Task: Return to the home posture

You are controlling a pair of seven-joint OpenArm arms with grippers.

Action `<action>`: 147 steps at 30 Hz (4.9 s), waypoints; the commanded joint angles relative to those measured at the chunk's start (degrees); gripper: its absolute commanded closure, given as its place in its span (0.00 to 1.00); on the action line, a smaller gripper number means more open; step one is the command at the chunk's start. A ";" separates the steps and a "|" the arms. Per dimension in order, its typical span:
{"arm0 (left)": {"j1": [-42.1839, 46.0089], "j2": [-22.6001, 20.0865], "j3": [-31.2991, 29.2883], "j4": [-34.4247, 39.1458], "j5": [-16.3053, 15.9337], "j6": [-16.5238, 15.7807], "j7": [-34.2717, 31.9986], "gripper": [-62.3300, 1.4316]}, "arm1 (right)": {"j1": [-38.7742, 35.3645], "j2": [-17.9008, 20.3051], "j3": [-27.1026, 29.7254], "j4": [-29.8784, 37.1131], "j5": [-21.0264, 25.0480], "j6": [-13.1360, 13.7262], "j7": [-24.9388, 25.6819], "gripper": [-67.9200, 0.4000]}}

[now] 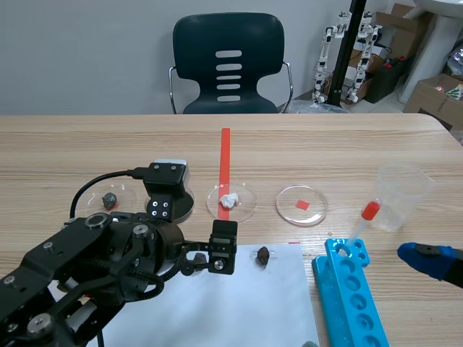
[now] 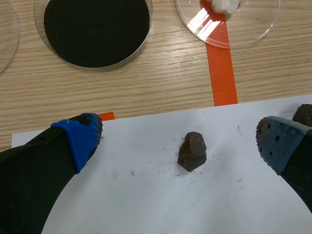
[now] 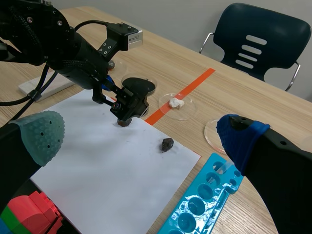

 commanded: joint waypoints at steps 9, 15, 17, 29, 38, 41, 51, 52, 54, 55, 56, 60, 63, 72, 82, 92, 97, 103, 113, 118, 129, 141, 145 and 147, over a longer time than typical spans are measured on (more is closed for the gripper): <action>-0.28 0.13 0.04 0.20 0.02 -0.11 -0.55 0.00 | 0.22 0.26 0.15 0.66 0.66 -0.02 1.05 0.00; -0.28 0.13 0.04 0.20 0.02 -0.11 -0.59 0.00 | 0.22 0.26 0.15 0.66 0.66 -0.02 1.05 0.00; -0.28 0.13 0.04 0.20 0.02 -0.11 -0.59 0.00 | 0.22 0.26 0.15 0.66 0.66 -0.02 1.05 0.00; 0.39 0.09 0.04 0.22 0.04 -0.13 -2.38 0.00 | 0.22 0.26 0.15 0.66 0.66 -0.02 1.05 0.00; 8.15 -5.66 0.04 7.87 0.04 -6.62 -15.61 0.00 | 0.22 0.26 0.15 0.66 0.66 -0.02 1.03 0.00; 11.96 -9.20 0.04 12.48 0.04 -7.39 -21.29 0.00 | 0.22 0.26 0.15 0.66 0.66 -0.02 1.03 0.00; 29.42 -20.39 -5.27 25.40 2.71 -8.31 -36.70 0.00 | 0.22 0.26 0.15 0.66 0.66 -0.02 1.03 0.00; 31.36 -20.61 -6.71 26.03 2.71 -9.38 -37.88 0.00 | 0.22 0.26 0.15 0.66 0.66 -0.02 1.03 0.00; 35.58 -20.65 -10.34 27.21 2.67 -12.83 -40.09 0.00 | 0.22 0.26 0.15 0.66 0.66 -0.02 1.03 0.00; 37.38 -20.65 -11.96 27.65 2.64 -14.19 -41.09 0.00 | 0.22 0.26 0.15 0.66 0.66 -0.02 1.03 0.00; 38.97 -20.63 -13.38 28.02 2.64 -15.08 -42.07 0.00 | 0.22 0.26 0.15 0.66 0.66 -0.02 1.03 0.00; 44.54 -20.44 -17.57 29.18 2.84 -17.09 -47.17 0.00 | 0.22 0.26 0.15 0.66 0.66 -0.02 1.03 0.00; 47.56 -19.41 -20.63 29.83 5.20 -19.96 -51.39 0.00 | 0.22 0.26 0.15 0.66 0.66 -0.02 1.03 0.00; 50.97 -11.74 -31.17 32.04 16.20 -30.69 -54.29 0.00 | 0.22 0.26 0.15 0.66 0.66 -0.02 1.03 0.00; 50.93 -10.95 -31.93 32.06 20.11 -32.50 -61.48 0.00 | 0.22 0.26 0.15 0.66 0.66 -0.02 1.03 0.00; 50.80 -10.95 -31.93 32.06 23.08 -32.50 -61.66 0.00 | 0.22 0.26 0.15 0.66 0.66 -0.02 1.03 0.00; 50.80 -10.95 -31.93 32.06 23.06 -32.50 -61.66 0.00 | 0.22 0.26 0.15 0.66 0.66 -0.02 1.03 0.00; 50.80 -10.95 -31.93 32.06 23.06 -32.50 -61.64 0.00 | 0.22 0.26 0.15 0.66 0.66 -0.02 1.03 0.00; 50.80 -10.97 -31.93 32.06 23.06 -32.50 -61.64 0.00 | 0.22 0.26 0.15 0.66 0.66 -0.02 1.03 0.00; 50.80 -10.97 -31.93 32.06 23.06 -32.50 -61.64 0.00 | 0.22 0.26 0.15 0.66 0.66 -0.02 1.03 0.00; 50.80 -10.97 -31.93 32.06 23.06 -32.50 -60.72 0.00 | 0.22 0.26 0.15 0.66 0.66 -0.02 1.03 0.00; 50.80 -10.97 -31.93 32.04 23.04 -32.52 -60.61 0.00 | 0.22 0.26 0.15 0.66 0.66 -0.02 1.03 0.00; 50.80 -10.97 -31.93 32.04 23.04 -32.52 -60.61 0.00 | 0.22 0.26 0.15 0.66 0.66 -0.02 1.03 0.00; 50.80 -10.97 -31.93 32.04 23.04 -32.52 -60.59 0.00 | 0.22 0.26 0.15 0.66 0.66 -0.02 1.03 0.00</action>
